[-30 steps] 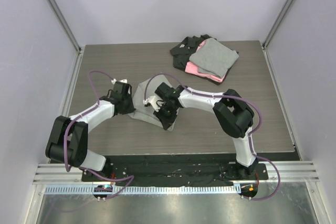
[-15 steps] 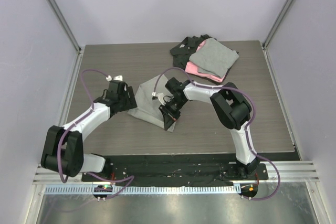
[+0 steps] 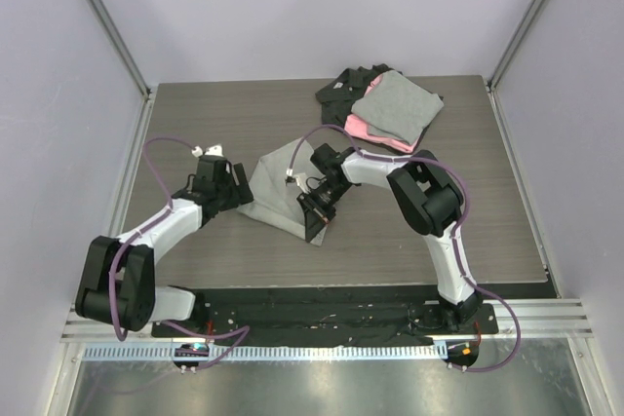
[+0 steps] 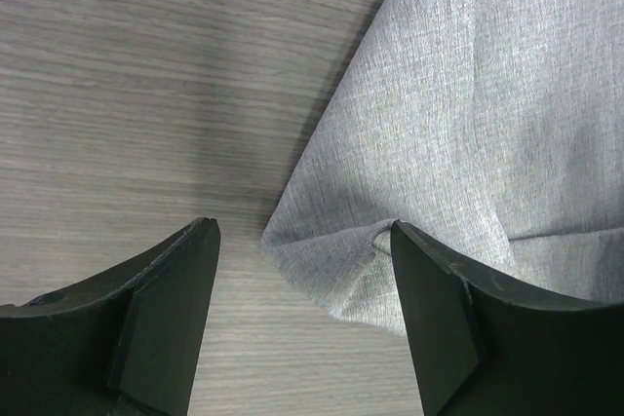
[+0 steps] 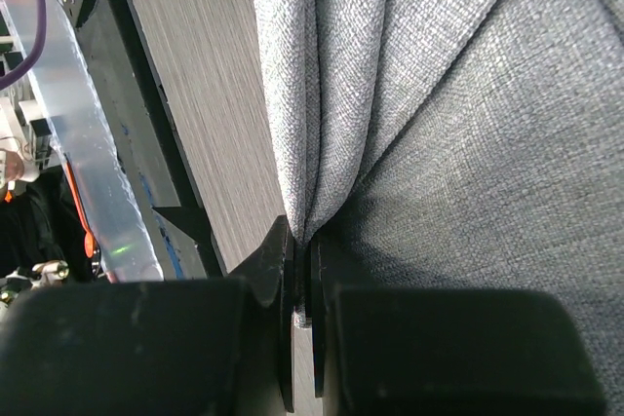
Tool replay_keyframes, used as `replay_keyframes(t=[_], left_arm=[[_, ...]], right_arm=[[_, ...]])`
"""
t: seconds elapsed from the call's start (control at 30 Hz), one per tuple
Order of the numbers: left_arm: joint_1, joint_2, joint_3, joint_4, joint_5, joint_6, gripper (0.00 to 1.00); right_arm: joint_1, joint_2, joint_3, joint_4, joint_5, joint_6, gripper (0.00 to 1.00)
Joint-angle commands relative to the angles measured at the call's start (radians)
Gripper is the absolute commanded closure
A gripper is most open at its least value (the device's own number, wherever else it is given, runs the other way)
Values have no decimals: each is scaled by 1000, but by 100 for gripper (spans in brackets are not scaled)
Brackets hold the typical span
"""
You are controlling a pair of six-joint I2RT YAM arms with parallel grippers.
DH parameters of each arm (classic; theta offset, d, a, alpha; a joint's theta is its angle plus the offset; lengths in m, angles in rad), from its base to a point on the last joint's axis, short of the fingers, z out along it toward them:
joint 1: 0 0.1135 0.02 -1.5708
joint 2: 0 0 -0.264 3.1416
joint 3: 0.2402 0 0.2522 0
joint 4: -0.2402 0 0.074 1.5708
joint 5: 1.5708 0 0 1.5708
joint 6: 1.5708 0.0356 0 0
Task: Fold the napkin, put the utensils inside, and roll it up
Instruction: Roll the napkin with the utensil
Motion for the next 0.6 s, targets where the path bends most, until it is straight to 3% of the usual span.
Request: replay_keyframes(t=[0.0, 0.33, 0.57], left_arm=[[14, 34, -12, 118, 28, -26, 26], [31, 112, -6, 132, 43, -33, 40], [32, 149, 3, 110, 51, -36, 56]], right_arm=[[5, 35, 9, -30, 39, -18, 99], [-6, 51, 16, -38, 34, -15, 99], [-8, 58, 21, -39, 24, -11, 99]])
